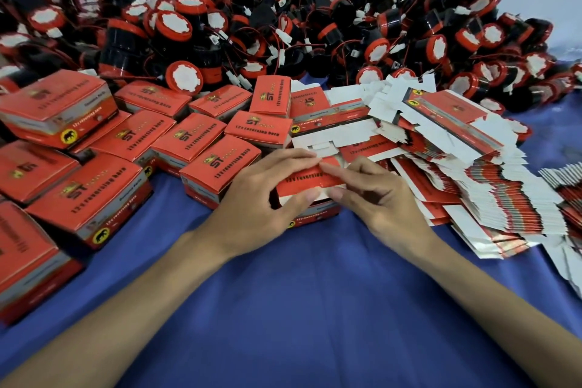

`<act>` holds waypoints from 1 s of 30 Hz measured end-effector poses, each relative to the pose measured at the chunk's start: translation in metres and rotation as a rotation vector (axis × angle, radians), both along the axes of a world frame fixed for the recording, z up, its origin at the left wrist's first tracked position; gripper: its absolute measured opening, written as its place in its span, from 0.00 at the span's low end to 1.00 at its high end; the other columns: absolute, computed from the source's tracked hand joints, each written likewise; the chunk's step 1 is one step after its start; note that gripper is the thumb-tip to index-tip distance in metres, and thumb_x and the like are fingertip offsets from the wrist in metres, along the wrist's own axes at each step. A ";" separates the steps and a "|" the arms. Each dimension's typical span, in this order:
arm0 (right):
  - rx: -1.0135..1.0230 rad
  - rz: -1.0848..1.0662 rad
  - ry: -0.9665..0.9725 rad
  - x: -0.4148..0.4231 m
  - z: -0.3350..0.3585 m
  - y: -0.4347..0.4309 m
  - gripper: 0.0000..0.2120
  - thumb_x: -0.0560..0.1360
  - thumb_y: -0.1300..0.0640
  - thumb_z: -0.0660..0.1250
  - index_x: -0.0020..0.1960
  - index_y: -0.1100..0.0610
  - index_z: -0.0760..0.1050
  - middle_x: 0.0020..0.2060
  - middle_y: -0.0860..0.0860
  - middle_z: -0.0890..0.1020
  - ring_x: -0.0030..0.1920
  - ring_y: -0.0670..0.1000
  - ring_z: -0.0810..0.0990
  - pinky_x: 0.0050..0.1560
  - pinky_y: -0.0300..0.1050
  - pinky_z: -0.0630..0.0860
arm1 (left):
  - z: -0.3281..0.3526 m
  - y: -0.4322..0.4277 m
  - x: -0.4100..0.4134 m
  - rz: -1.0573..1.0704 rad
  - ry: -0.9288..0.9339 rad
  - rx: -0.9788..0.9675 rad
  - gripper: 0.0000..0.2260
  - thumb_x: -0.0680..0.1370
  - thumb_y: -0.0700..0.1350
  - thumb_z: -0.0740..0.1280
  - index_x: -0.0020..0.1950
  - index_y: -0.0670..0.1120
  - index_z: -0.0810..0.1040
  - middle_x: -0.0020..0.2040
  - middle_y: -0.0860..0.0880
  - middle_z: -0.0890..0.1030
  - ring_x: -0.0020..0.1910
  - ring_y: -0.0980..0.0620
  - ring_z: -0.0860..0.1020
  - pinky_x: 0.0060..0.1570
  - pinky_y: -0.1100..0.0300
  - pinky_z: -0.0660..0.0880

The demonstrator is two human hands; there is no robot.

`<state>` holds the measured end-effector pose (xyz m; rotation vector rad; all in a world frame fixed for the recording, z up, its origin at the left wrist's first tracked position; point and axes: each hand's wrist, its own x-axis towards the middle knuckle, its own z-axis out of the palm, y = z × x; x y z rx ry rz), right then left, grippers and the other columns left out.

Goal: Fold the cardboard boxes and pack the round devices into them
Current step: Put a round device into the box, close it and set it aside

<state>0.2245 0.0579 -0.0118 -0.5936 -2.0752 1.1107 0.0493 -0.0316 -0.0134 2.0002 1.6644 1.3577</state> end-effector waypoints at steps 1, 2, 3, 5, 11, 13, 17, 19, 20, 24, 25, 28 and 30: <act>0.041 -0.016 -0.019 0.000 -0.001 0.000 0.20 0.72 0.54 0.67 0.64 0.51 0.73 0.36 0.48 0.70 0.37 0.42 0.69 0.40 0.31 0.68 | 0.000 0.000 0.000 0.016 0.037 0.012 0.20 0.76 0.50 0.67 0.66 0.44 0.76 0.64 0.54 0.75 0.64 0.59 0.73 0.63 0.62 0.71; 0.074 -0.023 -0.029 -0.001 -0.002 0.001 0.21 0.73 0.54 0.67 0.65 0.51 0.72 0.36 0.48 0.70 0.37 0.42 0.69 0.40 0.31 0.68 | 0.000 0.000 -0.001 0.025 0.068 0.022 0.20 0.76 0.49 0.67 0.66 0.43 0.76 0.64 0.53 0.75 0.64 0.58 0.72 0.64 0.61 0.71; 0.108 -0.025 -0.035 0.000 -0.001 0.002 0.21 0.73 0.54 0.66 0.66 0.53 0.71 0.36 0.50 0.70 0.37 0.43 0.69 0.40 0.31 0.68 | 0.001 0.000 -0.001 0.030 0.099 0.035 0.20 0.76 0.49 0.68 0.66 0.42 0.76 0.64 0.51 0.76 0.64 0.57 0.73 0.64 0.61 0.71; 0.195 -0.030 -0.032 0.002 -0.001 0.004 0.21 0.73 0.55 0.67 0.65 0.57 0.71 0.36 0.56 0.73 0.38 0.43 0.70 0.39 0.30 0.68 | 0.004 -0.001 -0.002 0.036 0.174 0.070 0.20 0.75 0.48 0.69 0.65 0.40 0.77 0.64 0.47 0.77 0.64 0.55 0.73 0.65 0.60 0.70; 0.426 -0.064 -0.023 0.002 -0.005 0.011 0.22 0.74 0.57 0.67 0.66 0.61 0.69 0.42 0.51 0.74 0.44 0.37 0.72 0.44 0.26 0.69 | 0.009 -0.001 -0.005 0.033 0.472 0.157 0.21 0.76 0.49 0.67 0.62 0.34 0.78 0.60 0.39 0.80 0.60 0.43 0.79 0.62 0.57 0.72; 0.532 -0.076 -0.031 0.002 -0.005 0.013 0.20 0.75 0.57 0.68 0.65 0.63 0.71 0.44 0.56 0.77 0.46 0.40 0.74 0.47 0.27 0.70 | 0.009 0.000 -0.006 0.013 0.530 0.197 0.20 0.77 0.47 0.65 0.61 0.33 0.78 0.60 0.38 0.80 0.59 0.42 0.80 0.61 0.53 0.75; 0.680 -0.084 0.008 0.002 -0.004 0.017 0.14 0.73 0.60 0.70 0.57 0.65 0.78 0.39 0.60 0.78 0.41 0.47 0.74 0.44 0.29 0.69 | 0.003 0.002 -0.006 -0.007 0.561 0.252 0.16 0.77 0.43 0.65 0.60 0.33 0.78 0.59 0.38 0.80 0.59 0.42 0.79 0.58 0.47 0.78; 0.699 -0.069 0.022 0.002 -0.003 0.016 0.15 0.72 0.60 0.70 0.57 0.65 0.78 0.37 0.60 0.78 0.39 0.46 0.72 0.43 0.27 0.67 | 0.000 0.002 -0.006 -0.012 0.543 0.250 0.15 0.78 0.40 0.68 0.61 0.33 0.78 0.60 0.39 0.80 0.61 0.43 0.78 0.58 0.47 0.77; 0.709 -0.057 0.023 0.001 -0.002 0.016 0.15 0.72 0.60 0.70 0.57 0.65 0.78 0.36 0.59 0.77 0.38 0.47 0.72 0.43 0.27 0.66 | -0.001 0.002 -0.006 -0.020 0.533 0.245 0.15 0.77 0.39 0.69 0.62 0.34 0.78 0.61 0.39 0.79 0.62 0.43 0.78 0.59 0.47 0.77; 0.796 -0.015 0.007 0.002 -0.002 0.018 0.13 0.75 0.59 0.68 0.52 0.68 0.81 0.34 0.59 0.76 0.35 0.52 0.72 0.42 0.31 0.66 | -0.001 -0.001 -0.006 -0.086 0.491 0.213 0.16 0.79 0.42 0.65 0.65 0.36 0.76 0.65 0.42 0.77 0.67 0.45 0.74 0.64 0.48 0.73; 0.815 -0.014 0.001 0.003 -0.002 0.018 0.13 0.76 0.59 0.67 0.51 0.69 0.81 0.34 0.59 0.76 0.34 0.53 0.73 0.42 0.32 0.67 | -0.001 -0.002 -0.006 -0.102 0.488 0.195 0.17 0.80 0.44 0.64 0.66 0.36 0.75 0.66 0.43 0.76 0.69 0.46 0.72 0.65 0.48 0.72; 0.845 0.004 -0.029 0.008 -0.001 0.018 0.13 0.76 0.59 0.67 0.51 0.69 0.81 0.35 0.59 0.76 0.35 0.53 0.74 0.43 0.32 0.66 | -0.003 -0.003 -0.007 -0.116 0.496 0.163 0.18 0.80 0.44 0.64 0.68 0.37 0.73 0.68 0.44 0.74 0.71 0.47 0.69 0.67 0.49 0.70; 0.895 0.016 -0.065 0.010 0.000 0.019 0.15 0.75 0.56 0.69 0.50 0.69 0.82 0.35 0.59 0.77 0.35 0.52 0.73 0.43 0.31 0.66 | -0.004 -0.001 -0.007 -0.105 0.506 0.167 0.17 0.80 0.42 0.65 0.68 0.37 0.73 0.68 0.44 0.74 0.71 0.46 0.70 0.67 0.49 0.70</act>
